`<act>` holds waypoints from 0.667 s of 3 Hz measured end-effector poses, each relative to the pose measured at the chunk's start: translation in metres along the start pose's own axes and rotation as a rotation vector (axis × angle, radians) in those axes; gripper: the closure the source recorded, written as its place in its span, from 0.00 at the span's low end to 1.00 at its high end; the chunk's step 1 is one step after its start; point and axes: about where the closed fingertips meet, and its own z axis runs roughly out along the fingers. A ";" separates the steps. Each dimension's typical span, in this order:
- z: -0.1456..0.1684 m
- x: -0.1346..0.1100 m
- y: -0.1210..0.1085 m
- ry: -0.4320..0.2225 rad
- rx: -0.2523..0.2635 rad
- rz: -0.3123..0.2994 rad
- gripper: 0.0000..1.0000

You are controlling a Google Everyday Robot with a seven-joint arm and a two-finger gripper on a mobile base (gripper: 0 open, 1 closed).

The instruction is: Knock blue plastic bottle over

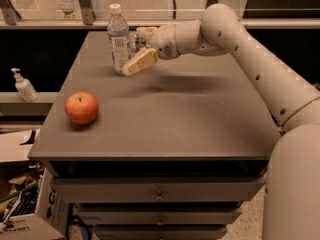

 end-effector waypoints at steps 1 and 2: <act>0.027 -0.017 0.008 -0.044 -0.044 0.001 0.00; 0.051 -0.030 0.020 -0.076 -0.078 -0.006 0.18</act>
Offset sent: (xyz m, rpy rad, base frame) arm -0.0196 0.0901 0.0166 0.0991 0.0021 0.1263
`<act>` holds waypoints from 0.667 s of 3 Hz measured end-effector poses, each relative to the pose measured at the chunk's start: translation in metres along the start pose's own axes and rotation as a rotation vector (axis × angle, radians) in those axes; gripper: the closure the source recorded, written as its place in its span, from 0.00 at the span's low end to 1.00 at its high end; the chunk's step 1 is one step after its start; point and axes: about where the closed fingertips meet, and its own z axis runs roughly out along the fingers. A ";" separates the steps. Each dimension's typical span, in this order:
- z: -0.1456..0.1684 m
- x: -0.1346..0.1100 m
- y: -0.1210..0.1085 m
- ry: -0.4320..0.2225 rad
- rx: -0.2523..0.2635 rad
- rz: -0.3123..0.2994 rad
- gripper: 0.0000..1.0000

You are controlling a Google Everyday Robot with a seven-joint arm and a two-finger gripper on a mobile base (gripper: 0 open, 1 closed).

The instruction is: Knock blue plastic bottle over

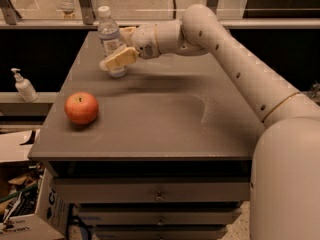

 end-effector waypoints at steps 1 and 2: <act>0.014 -0.007 0.003 -0.024 -0.009 0.000 0.41; 0.018 -0.010 0.003 -0.040 -0.003 0.016 0.65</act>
Offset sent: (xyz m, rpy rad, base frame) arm 0.0029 0.0182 0.0085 0.0639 0.0255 -0.0184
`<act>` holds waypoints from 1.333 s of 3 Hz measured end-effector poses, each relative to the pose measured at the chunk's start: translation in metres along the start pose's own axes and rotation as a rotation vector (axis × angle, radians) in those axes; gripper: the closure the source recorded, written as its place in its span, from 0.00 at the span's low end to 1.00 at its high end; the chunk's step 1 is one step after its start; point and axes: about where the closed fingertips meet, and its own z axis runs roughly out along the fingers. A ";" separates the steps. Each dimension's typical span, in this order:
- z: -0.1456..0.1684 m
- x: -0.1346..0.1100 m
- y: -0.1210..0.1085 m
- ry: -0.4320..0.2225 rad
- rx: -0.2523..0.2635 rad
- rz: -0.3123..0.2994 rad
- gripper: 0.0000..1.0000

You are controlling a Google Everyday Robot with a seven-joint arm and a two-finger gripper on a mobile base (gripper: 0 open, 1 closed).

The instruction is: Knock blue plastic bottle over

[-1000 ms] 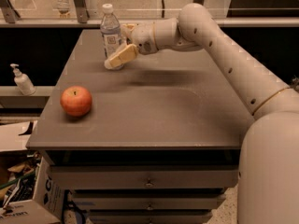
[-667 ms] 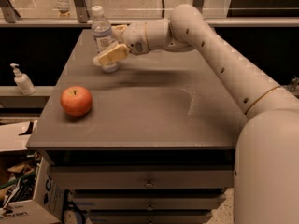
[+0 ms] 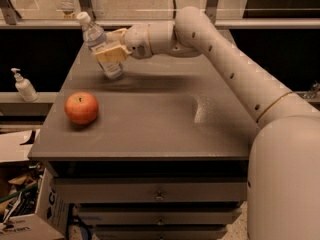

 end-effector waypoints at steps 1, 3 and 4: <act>-0.010 -0.003 -0.005 0.002 0.015 0.021 0.88; -0.065 -0.018 -0.017 0.116 0.067 -0.048 1.00; -0.091 -0.013 -0.019 0.238 0.104 -0.129 1.00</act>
Offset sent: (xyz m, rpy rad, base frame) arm 0.0128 -0.0700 0.0451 -0.0745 -0.0258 -0.0785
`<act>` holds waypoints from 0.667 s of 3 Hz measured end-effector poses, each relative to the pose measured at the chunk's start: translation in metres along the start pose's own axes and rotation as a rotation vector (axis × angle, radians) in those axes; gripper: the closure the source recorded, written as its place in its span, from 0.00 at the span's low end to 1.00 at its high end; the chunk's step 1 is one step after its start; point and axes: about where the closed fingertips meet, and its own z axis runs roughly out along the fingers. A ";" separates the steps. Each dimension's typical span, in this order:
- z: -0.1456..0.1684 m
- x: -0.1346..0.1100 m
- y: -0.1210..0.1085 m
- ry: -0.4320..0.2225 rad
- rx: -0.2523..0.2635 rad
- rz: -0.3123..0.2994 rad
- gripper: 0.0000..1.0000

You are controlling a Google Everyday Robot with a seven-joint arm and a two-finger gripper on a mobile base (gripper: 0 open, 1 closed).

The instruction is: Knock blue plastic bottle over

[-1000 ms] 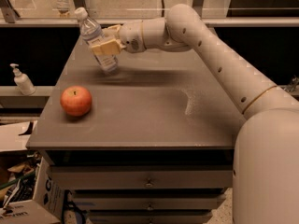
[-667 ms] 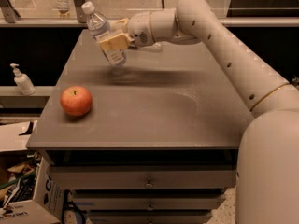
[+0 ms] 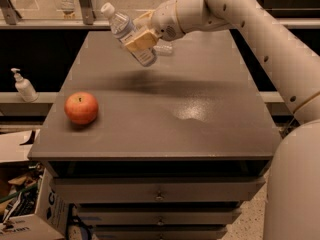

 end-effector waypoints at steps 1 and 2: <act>-0.019 0.019 0.000 0.142 0.027 -0.094 1.00; -0.032 0.036 0.002 0.282 0.047 -0.195 1.00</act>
Offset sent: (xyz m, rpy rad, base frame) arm -0.0064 -0.0769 -0.0279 -0.5211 -0.2541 -0.0707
